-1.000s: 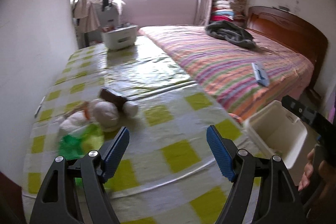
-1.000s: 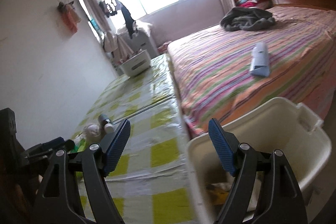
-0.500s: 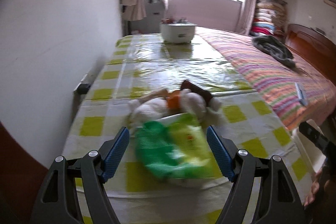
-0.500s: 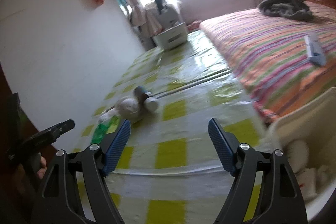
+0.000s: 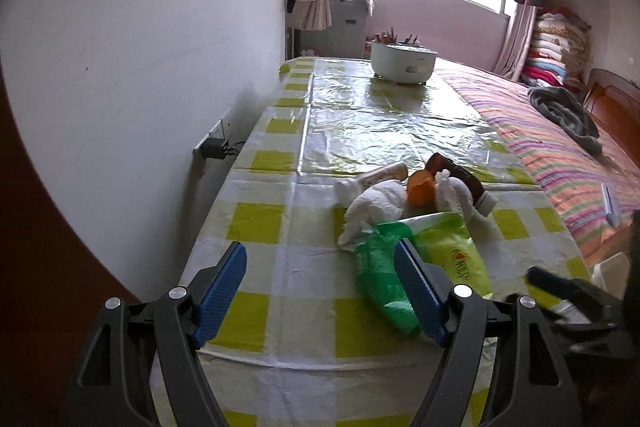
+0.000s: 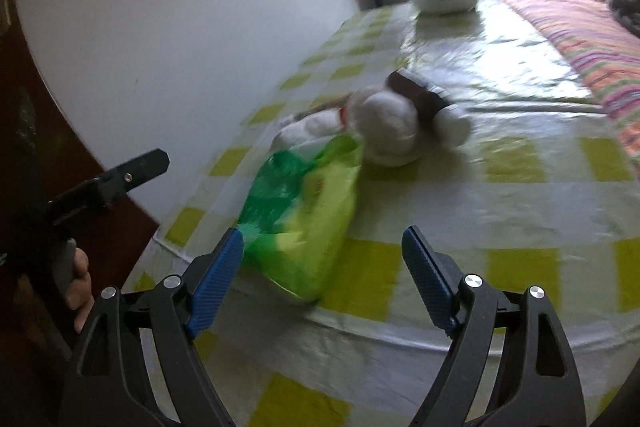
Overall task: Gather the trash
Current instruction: 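Grasp the green plastic wipes pack with the right gripper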
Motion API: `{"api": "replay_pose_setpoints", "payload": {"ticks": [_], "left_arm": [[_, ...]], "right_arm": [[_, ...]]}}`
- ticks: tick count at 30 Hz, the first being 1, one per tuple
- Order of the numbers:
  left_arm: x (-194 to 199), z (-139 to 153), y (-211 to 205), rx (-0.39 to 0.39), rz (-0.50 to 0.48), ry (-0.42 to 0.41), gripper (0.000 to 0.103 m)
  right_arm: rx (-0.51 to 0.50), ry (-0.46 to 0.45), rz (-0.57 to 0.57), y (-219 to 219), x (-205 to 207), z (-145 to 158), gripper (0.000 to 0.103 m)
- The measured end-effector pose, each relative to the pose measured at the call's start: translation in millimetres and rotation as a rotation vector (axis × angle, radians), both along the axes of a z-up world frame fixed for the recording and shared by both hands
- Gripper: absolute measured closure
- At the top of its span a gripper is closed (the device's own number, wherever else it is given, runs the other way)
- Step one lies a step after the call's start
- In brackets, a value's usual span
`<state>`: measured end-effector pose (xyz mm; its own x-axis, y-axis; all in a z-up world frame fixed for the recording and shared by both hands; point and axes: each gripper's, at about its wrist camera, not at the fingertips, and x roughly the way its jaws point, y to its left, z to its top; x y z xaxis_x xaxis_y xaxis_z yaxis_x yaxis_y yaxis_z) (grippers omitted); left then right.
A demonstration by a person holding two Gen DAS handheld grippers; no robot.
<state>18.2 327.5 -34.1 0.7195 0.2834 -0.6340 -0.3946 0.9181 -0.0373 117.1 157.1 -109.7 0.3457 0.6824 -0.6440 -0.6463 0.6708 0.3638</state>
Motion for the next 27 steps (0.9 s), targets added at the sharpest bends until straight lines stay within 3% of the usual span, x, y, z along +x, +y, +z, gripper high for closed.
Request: {"api": "replay_pose_setpoints", "payload": {"ticks": [15,19,20,21,23,27], "left_arm": [[-6,-2,6,0.004,0.003,0.012,0.029],[-5,-2,6,0.005,0.006,0.012,0.029],[-5,-2,6,0.001,0.005,0.012,0.029],[-4,-2,7,-0.003,0.005,0.012,0.029],[0,-3,9,-0.011,0.007,0.017,0.029],[12,-6,12,-0.020,0.011,0.039,0.029]], "right_arm": [[-0.090,0.106,0.046,59,31,-26,0.019],[-0.131,0.056,0.059,69,27,-27,0.021],[-0.137,0.041,0.063,70,25,-27,0.023],[-0.140,0.038,0.068,71,24,-28,0.037],[-0.124,0.040,0.083,71,23,-27,0.043],[-0.136,0.023,0.117,73,18,-26,0.063]]}}
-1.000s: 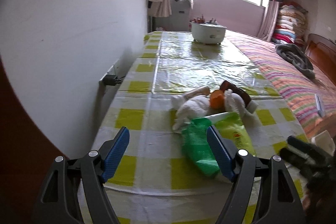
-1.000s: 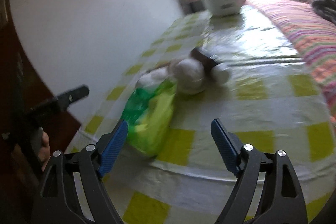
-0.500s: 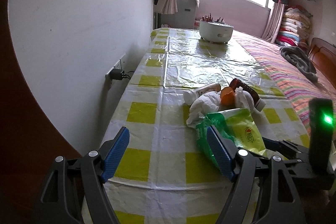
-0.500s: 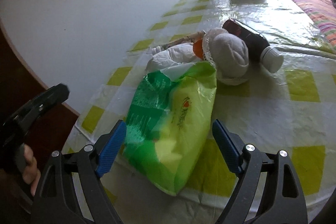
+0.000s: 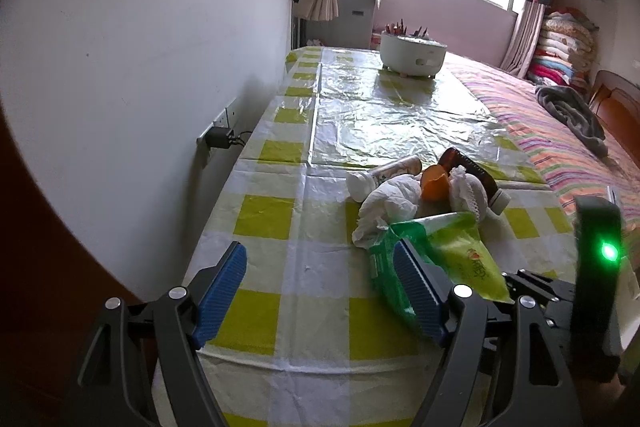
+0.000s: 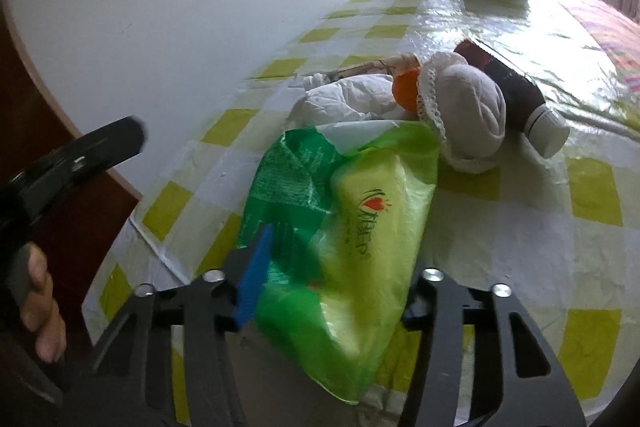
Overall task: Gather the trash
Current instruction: 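Grasp the green plastic wipes pack with the right gripper, then grasp the crumpled white tissue with the left gripper while the right holds the green pack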
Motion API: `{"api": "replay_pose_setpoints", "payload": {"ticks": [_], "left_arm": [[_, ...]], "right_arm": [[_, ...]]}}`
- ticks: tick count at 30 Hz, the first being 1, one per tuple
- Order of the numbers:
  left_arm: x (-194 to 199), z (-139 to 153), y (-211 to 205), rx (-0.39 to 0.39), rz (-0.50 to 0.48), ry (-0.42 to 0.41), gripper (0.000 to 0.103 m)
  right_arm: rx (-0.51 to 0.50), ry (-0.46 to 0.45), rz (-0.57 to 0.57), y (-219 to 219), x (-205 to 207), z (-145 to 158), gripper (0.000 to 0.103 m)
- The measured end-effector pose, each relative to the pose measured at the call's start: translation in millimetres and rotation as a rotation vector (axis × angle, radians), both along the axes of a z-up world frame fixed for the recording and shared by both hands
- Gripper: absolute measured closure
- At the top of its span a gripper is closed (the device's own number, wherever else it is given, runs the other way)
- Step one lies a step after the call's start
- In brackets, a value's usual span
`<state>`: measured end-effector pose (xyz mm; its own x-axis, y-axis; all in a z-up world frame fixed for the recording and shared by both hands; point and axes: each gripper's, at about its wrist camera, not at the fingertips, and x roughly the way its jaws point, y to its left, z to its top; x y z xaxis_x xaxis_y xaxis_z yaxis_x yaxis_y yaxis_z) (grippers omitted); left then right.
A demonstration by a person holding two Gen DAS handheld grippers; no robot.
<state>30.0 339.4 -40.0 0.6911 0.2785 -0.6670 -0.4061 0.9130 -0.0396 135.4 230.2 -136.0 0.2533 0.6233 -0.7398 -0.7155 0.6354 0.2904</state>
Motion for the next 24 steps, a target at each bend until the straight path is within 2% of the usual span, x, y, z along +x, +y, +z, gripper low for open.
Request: {"api": "replay_pose_setpoints", "payload": {"ticks": [4,6,15,20,24], "left_arm": [[16,-4,2,0.008,0.005,0.022,0.029],[23,-5,2,0.001,0.001,0.030,0.029],[72,-20,0,-0.019,-0.092,0.095,0.029],[100,-32,-1,-0.031,-0.113,0.125,0.029],[120,-39,0,-0.072,-0.121,0.147,0.029]], "right_arm": [[0.030,-0.001,0.007,-11,1,5,0.073],[0.047,0.005,-0.001,-23,3,7,0.075],[0.184,0.074,-0.126,-98,32,24,0.075],[0.226,0.087,-0.154,-120,40,30,0.075],[0.251,0.092,-0.164,-132,42,34,0.075]]}}
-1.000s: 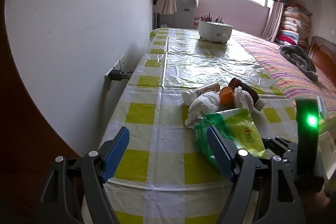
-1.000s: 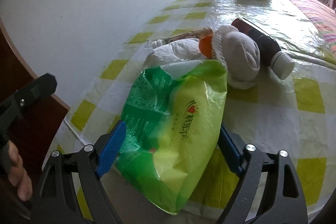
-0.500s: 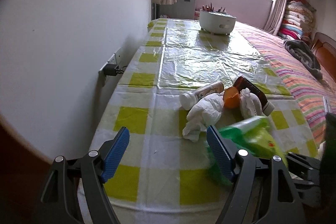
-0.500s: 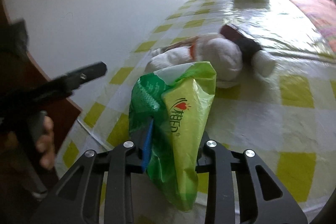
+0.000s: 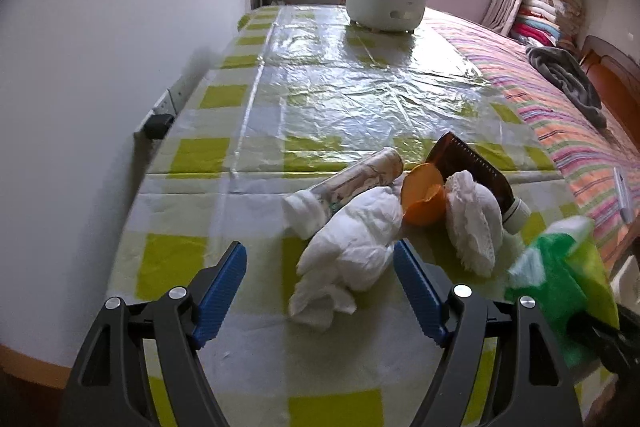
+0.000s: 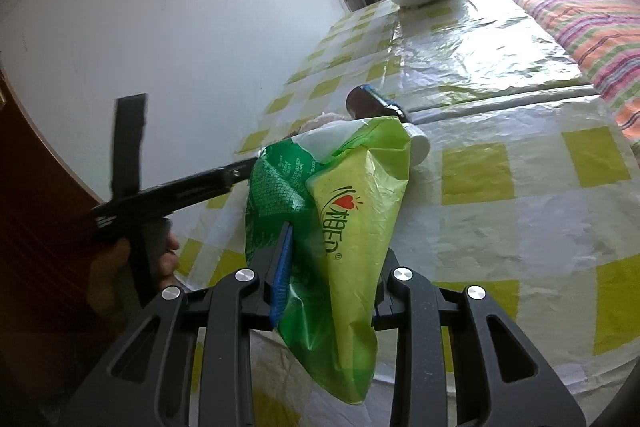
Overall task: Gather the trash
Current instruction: 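Grasp the crumpled white tissue with the left gripper while the right holds the green pack, then carry the green pack and tissue to the white bin and release both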
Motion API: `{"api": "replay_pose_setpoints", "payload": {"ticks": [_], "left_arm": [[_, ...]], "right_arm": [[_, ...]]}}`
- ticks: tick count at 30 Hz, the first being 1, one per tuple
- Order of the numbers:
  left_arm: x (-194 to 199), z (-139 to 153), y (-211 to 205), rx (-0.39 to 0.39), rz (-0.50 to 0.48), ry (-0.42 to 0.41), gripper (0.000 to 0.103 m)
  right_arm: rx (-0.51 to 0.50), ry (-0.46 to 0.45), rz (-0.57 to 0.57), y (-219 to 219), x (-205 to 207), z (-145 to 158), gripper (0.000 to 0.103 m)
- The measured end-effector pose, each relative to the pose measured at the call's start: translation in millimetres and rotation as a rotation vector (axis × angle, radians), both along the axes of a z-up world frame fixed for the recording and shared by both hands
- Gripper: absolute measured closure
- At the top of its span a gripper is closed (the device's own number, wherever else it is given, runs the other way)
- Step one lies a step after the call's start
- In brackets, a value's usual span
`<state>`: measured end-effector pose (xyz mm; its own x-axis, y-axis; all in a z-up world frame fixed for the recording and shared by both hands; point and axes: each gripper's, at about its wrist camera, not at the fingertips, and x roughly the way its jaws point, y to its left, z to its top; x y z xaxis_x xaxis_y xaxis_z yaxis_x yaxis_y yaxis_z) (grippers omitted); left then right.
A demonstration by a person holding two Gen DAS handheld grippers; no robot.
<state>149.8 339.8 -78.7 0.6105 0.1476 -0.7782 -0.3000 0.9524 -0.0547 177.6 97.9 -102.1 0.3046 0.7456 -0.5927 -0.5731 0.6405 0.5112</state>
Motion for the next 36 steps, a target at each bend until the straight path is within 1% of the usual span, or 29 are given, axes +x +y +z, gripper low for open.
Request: {"api": "replay_pose_setpoints", "payload": {"ticks": [2,4,5,6,7,8,10,13,15,19,24,27,30,36], "left_arm": [[7,-4,-1,-0.006,-0.007,0.009,0.030],[15,-9,-4,0.003,-0.014,0.036,0.031],[17,-12,-5,0.006,-0.014,0.046,0.041],[19,-14,-6,0.002,-0.013,0.054,0.048],[21,-17,-5,-0.013,-0.015,0.071,0.065],[23,-21,-4,-0.031,-0.017,0.083,0.072],[22,-22,-4,-0.031,-0.016,0.077,0.073],[18,-20,-5,-0.031,-0.004,0.068,0.080],[16,-18,-7,-0.021,0.004,0.062,0.081],[3,-11,-18,0.026,0.003,0.043,0.082],[-14,4,-25,0.019,0.004,-0.006,0.082],[-25,15,-35,0.017,-0.013,-0.037,0.082],[-31,25,-51,0.017,-0.045,-0.066,0.082],[-37,39,-94,0.005,-0.146,-0.111,0.081]], "right_arm": [[0.009,0.000,-0.008,-4,2,2,0.075],[0.013,0.004,-0.014,-8,3,3,0.075],[0.016,0.006,-0.019,-10,4,3,0.075],[0.016,0.008,-0.022,-12,4,1,0.075],[0.016,0.010,-0.027,-15,4,0,0.075],[0.018,0.013,-0.034,-17,2,-1,0.075],[0.022,0.023,-0.041,-21,4,-3,0.075],[0.024,0.012,-0.059,-28,3,1,0.075],[0.028,-0.002,-0.069,-32,1,6,0.075],[0.037,-0.033,-0.090,-46,-3,19,0.075],[0.042,-0.046,-0.115,-58,-3,23,0.075],[0.040,-0.058,-0.128,-66,-6,24,0.075],[0.037,-0.076,-0.144,-74,-7,28,0.075],[0.028,-0.101,-0.183,-98,-8,30,0.075]]}}
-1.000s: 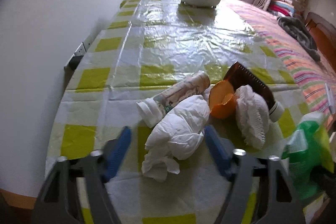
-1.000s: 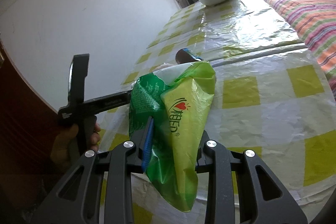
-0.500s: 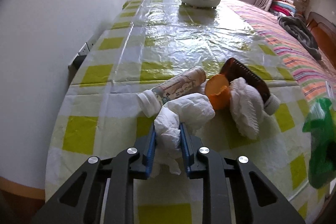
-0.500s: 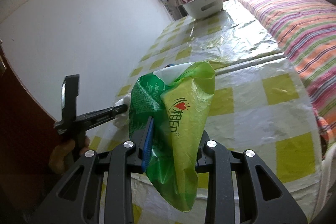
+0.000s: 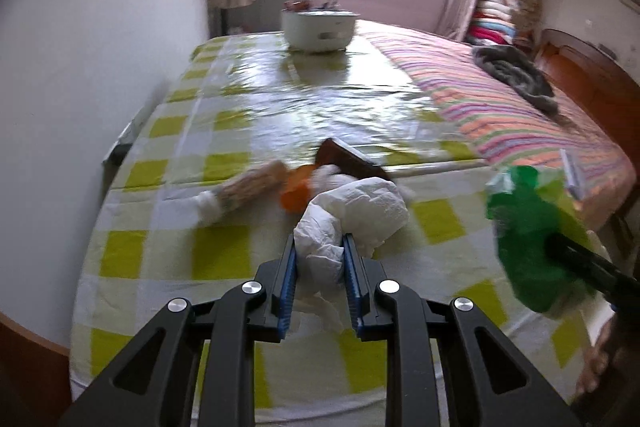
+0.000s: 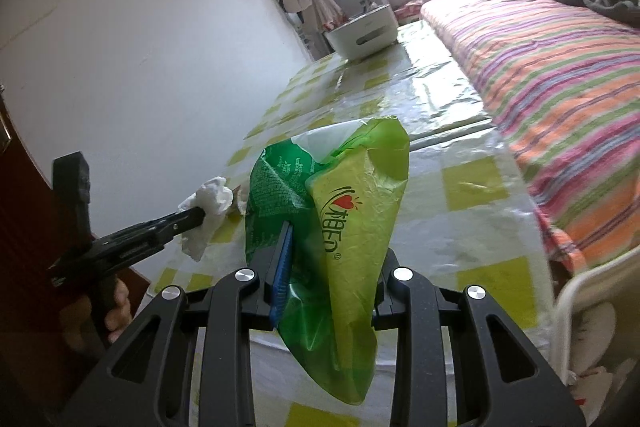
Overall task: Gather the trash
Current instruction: 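Carry the green pack and tissue to the white bin and release both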
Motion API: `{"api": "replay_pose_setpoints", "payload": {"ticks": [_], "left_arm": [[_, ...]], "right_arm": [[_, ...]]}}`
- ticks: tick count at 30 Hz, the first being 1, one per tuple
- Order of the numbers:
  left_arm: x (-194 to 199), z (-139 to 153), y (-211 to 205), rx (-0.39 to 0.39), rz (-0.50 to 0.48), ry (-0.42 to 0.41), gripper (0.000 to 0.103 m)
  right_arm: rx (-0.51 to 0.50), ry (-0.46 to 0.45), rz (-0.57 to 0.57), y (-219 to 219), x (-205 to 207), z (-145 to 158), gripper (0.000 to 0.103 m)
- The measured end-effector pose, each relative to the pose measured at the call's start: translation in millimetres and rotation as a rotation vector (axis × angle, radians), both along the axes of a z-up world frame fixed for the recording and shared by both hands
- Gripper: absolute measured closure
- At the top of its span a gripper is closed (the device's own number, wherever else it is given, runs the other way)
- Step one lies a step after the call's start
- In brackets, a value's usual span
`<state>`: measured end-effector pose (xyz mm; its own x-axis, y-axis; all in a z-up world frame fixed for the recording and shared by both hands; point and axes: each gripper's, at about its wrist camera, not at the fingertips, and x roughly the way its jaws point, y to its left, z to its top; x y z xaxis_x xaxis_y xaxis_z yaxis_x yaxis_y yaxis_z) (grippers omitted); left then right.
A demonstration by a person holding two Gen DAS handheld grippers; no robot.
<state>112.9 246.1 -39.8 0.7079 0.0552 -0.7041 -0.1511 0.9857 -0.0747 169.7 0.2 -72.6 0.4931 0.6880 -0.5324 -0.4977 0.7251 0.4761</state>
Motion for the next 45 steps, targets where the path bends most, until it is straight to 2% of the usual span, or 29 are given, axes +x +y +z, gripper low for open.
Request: {"api": "replay_pose_setpoints", "payload": {"ticks": [6,12,29,36,45], "left_arm": [[2,4,-44,-0.008,-0.100,-0.021,0.081],[5,8,-83,-0.022,-0.158,-0.065,0.081],[7,-2,-174,0.006,-0.325,-0.060,0.081],[4,-5,-201,0.015,-0.376,-0.056,0.081],[2,-7,-224,0.019,-0.421,-0.049,0.081]], "right_arm": [[0.002,-0.007,-0.052,-30,-1,-3,0.075],[0.018,-0.018,-0.105,-62,-5,0,0.075],[0.040,-0.045,-0.268,-143,-22,-3,0.074],[-0.031,-0.119,-0.359,-171,-32,1,0.073],[-0.083,-0.159,-0.439,-189,-38,-4,0.072]]}}
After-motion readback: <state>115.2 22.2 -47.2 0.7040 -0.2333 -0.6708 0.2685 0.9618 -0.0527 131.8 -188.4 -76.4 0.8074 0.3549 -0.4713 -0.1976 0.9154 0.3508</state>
